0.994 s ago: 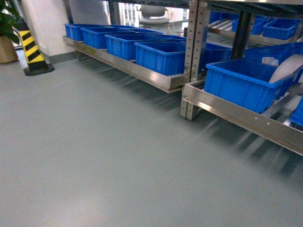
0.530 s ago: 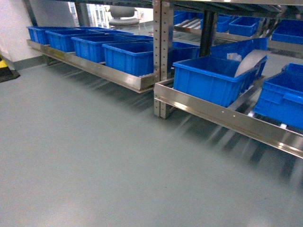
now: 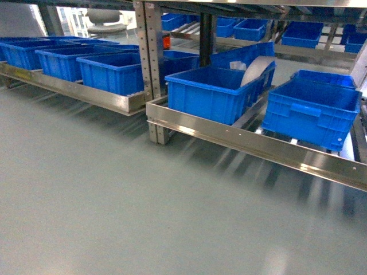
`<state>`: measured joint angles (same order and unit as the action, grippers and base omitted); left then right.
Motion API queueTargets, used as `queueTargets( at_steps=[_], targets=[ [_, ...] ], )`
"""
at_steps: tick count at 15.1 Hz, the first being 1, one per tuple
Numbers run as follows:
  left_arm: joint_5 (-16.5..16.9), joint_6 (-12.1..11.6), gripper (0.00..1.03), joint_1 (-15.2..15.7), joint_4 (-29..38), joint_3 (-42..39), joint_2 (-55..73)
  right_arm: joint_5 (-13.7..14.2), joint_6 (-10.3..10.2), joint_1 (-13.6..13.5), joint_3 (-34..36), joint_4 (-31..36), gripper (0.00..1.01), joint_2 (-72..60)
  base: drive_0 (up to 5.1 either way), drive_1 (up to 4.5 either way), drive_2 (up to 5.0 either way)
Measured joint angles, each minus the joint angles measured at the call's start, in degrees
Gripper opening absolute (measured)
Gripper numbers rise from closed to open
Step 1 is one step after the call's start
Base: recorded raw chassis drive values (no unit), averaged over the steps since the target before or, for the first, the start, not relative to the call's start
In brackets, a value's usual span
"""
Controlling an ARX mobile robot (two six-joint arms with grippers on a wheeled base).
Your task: Sort blue parts and orange caps into right shelf containers
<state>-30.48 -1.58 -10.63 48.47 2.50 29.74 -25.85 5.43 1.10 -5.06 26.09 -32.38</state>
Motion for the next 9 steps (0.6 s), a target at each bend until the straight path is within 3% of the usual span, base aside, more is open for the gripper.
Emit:
queueTargets(
  at_steps=[9],
  targets=[
    [0.0, 0.0, 0.46, 0.0, 0.0, 0.0, 0.0, 0.0, 0.0, 0.0, 0.0, 0.02, 0.43, 0.0, -1.5, -1.46, -1.5]
  ],
)
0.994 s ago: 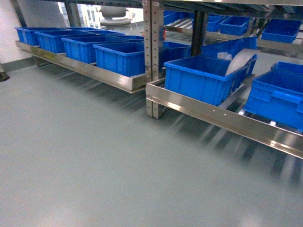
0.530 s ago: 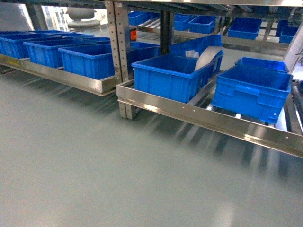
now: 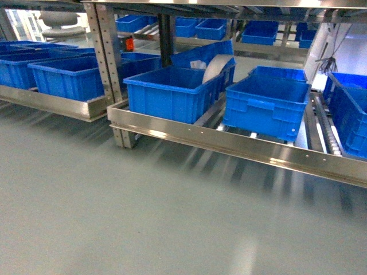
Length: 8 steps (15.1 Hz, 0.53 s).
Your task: Sort blue parts and orange caps into right shelf containers
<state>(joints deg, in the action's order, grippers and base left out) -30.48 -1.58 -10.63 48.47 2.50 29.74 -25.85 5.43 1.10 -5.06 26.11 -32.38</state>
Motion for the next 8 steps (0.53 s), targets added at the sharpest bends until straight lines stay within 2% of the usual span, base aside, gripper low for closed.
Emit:
queueTargets(
  at_steps=[8],
  targets=[
    [-0.02, 0.0, 0.46, 0.0, 0.02, 0.0, 0.02, 0.0, 0.0, 0.02, 0.0, 0.04, 0.43, -0.02, -1.4, -1.39, -1.4]
  ],
)
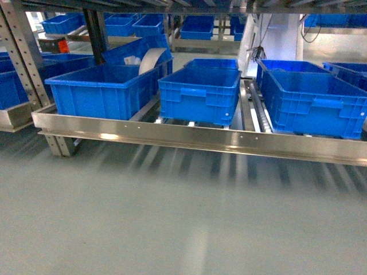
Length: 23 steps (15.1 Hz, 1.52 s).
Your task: Sort blue parts and orange caps into right shelf containers
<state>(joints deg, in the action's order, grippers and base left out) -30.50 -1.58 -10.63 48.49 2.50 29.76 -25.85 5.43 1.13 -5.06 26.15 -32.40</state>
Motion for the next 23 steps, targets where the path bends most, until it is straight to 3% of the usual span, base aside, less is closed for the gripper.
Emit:
queueTargets(
  at_steps=[23],
  targets=[
    [0.02, 0.0, 0.46, 0.07, -0.11, 0.0, -0.02, -0.13, 0.02, 0.0, 0.0, -0.17, 0.43, 0.02, -1.4, -1.43, -1.4]
  ],
)
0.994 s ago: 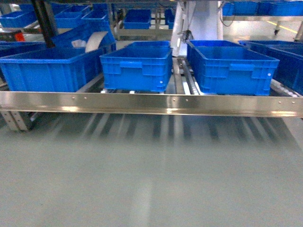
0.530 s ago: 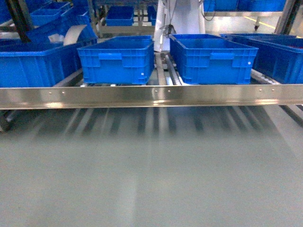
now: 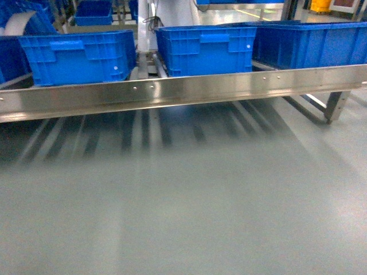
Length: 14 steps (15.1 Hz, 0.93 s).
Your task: Sort blue parts and orange caps into right shelf containers
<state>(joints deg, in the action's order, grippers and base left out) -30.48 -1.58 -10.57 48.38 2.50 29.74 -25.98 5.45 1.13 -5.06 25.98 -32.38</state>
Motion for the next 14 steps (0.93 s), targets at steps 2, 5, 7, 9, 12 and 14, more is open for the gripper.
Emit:
queueTargets(
  at_steps=[2, 5, 7, 9, 12, 14],
  targets=[
    [0.02, 0.0, 0.46, 0.0, 0.0, 0.0, 0.04, 0.0, 0.0, 0.0, 0.0, 0.07, 0.43, 0.0, -1.3, -1.32, -1.3],
    [0.0, 0.0, 0.46, 0.0, 0.09, 0.0, 0.04, 0.0, 0.0, 0.0, 0.0, 0.13, 0.43, 0.0, -1.5, -1.54, -1.5],
    [0.22, -0.02, 0.46, -0.09, 0.0, 0.0, 0.11, 0.2, 0.0, 0.0, 0.0, 0.15, 0.43, 0.02, -0.2, -0.2, -0.2],
    [0.02, 0.0, 0.46, -0.07, 0.15, 0.0, 0.02, 0.15, 0.0, 0.0, 0.0, 0.13, 0.43, 0.0, 0.0, 0.0, 0.0],
    [0.09, -0.02, 0.46, -0.07, 0.28, 0.0, -0.07, 0.2, 0.0, 0.0, 0.0, 0.07, 0.43, 0.28, -2.5, 3.13, -0.6],
    [0.02, 0.0, 0.46, -0.07, 0.11, 0.0, -0.07, 0.17, 0.0, 0.0, 0.0, 0.15, 0.43, 0.24, -3.8, 4.74, -0.8]
  ],
)
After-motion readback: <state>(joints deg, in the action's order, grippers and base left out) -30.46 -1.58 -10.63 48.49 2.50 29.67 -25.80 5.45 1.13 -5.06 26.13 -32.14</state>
